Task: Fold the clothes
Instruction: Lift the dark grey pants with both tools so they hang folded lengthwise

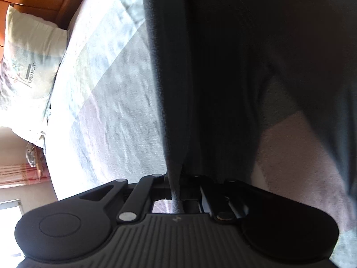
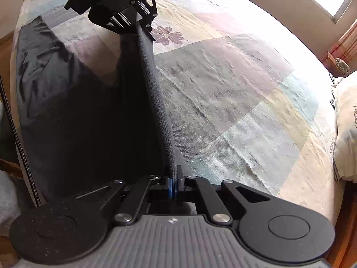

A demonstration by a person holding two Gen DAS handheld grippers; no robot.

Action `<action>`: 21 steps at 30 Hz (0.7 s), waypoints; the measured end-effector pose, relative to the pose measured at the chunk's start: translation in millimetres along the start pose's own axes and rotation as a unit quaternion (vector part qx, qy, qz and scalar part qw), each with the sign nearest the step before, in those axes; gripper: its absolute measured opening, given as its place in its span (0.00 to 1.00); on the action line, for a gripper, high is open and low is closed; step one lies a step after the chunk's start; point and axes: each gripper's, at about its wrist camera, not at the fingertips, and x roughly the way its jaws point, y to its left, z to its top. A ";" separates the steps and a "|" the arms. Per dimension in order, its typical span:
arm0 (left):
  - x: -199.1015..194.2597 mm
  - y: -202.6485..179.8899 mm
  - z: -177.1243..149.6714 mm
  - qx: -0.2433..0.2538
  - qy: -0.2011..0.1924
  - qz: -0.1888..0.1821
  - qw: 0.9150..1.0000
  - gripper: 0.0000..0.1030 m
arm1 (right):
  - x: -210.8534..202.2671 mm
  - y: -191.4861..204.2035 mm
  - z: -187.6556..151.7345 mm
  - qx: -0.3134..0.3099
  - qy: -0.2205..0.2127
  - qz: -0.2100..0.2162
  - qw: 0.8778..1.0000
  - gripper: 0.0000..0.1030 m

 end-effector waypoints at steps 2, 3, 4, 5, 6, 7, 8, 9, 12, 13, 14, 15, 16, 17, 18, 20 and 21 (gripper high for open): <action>-11.0 -4.6 2.2 0.000 -0.003 -0.023 1.000 0.00 | 0.9 6.9 -3.4 -0.015 0.003 -0.010 1.000 0.03; -16.5 -7.0 3.5 0.000 -0.004 -0.035 0.999 0.00 | 1.8 10.8 -5.3 -0.024 0.005 -0.016 1.000 0.03; -22.0 -9.3 4.7 0.000 -0.006 -0.047 0.999 0.00 | 2.6 14.7 -7.2 -0.034 0.006 -0.022 0.999 0.03; -27.9 -13.7 5.4 0.000 -0.010 -0.060 0.998 0.00 | 3.7 18.7 -9.1 -0.046 0.007 -0.028 0.999 0.03; -33.7 -18.0 7.1 0.001 -0.015 -0.072 0.997 0.00 | 5.3 23.4 -11.8 -0.063 0.010 -0.035 0.997 0.03; -39.5 -22.2 8.9 0.002 -0.020 -0.084 0.996 0.00 | 7.0 28.7 -15.1 -0.082 0.013 -0.043 0.996 0.03; -44.7 -27.5 10.1 0.003 -0.026 -0.096 0.995 0.00 | 8.5 33.9 -18.8 -0.103 0.016 -0.050 0.993 0.03; -49.0 -32.8 11.9 0.007 -0.032 -0.104 0.994 0.00 | 9.4 38.6 -22.7 -0.121 0.018 -0.056 0.991 0.03; -59.1 -46.1 18.6 0.016 -0.047 -0.127 0.991 0.00 | 8.5 46.8 -30.4 -0.147 0.024 -0.058 0.987 0.03; -62.0 -50.1 21.0 0.018 -0.052 -0.135 0.989 0.00 | 7.6 48.3 -31.9 -0.150 0.025 -0.058 0.987 0.03; -64.8 -54.0 23.4 0.021 -0.057 -0.143 0.988 0.00 | 6.8 49.3 -33.0 -0.152 0.026 -0.060 0.986 0.03; -67.7 -58.0 25.8 0.023 -0.061 -0.151 0.986 0.00 | 6.2 50.2 -34.3 -0.155 0.026 -0.062 0.986 0.03; -70.7 -61.8 27.2 0.026 -0.066 -0.156 0.985 0.00 | 5.7 51.1 -35.5 -0.158 0.026 -0.065 0.985 0.03; -73.7 -65.6 28.4 0.030 -0.071 -0.160 0.984 0.00 | 5.6 52.9 -37.4 -0.164 0.026 -0.068 0.984 0.03; -77.1 -68.1 29.8 0.031 -0.077 -0.166 0.983 0.00 | 6.1 55.9 -39.9 -0.173 0.027 -0.072 0.982 0.03; -84.3 -72.6 32.5 0.032 -0.088 -0.179 0.979 0.00 | 7.4 64.2 -46.4 -0.202 0.029 -0.079 0.976 0.03; -88.6 -75.9 34.0 0.038 -0.094 -0.183 0.978 0.00 | 8.0 68.6 -49.7 -0.217 0.029 -0.081 0.972 0.03</action>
